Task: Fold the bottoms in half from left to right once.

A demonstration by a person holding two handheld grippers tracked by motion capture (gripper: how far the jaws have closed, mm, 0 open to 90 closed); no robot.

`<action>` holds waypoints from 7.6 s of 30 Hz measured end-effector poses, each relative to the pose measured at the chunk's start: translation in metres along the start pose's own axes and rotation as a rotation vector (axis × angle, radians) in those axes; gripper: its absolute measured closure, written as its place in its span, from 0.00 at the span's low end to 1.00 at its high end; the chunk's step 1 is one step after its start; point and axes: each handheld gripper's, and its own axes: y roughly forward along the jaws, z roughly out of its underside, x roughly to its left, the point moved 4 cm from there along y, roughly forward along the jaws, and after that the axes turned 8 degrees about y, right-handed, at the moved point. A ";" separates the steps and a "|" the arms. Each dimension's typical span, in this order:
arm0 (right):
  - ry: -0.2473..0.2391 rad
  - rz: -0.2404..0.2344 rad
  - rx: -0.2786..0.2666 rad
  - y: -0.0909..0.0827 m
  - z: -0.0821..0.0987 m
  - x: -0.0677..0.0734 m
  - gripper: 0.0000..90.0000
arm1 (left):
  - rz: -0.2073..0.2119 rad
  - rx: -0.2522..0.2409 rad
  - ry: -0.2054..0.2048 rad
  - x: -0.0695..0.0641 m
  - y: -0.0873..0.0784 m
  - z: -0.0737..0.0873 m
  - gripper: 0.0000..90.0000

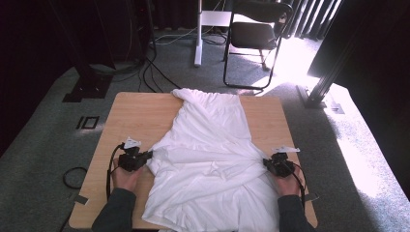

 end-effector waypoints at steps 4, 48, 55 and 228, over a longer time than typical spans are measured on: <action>0.005 -0.003 -0.019 0.008 -0.004 -0.003 0.96 | -0.009 0.015 -0.012 0.008 0.015 -0.002 0.98; -0.167 -0.129 -0.127 -0.050 0.007 0.073 0.99 | 0.183 0.015 0.060 -0.061 -0.032 0.043 0.99; -0.119 -0.068 -0.112 -0.102 0.062 0.030 0.99 | 0.176 -0.017 0.081 -0.064 -0.065 0.052 1.00; 0.018 -0.083 -0.032 0.069 -0.066 0.031 0.95 | 0.091 0.047 0.112 -0.026 0.077 -0.069 0.52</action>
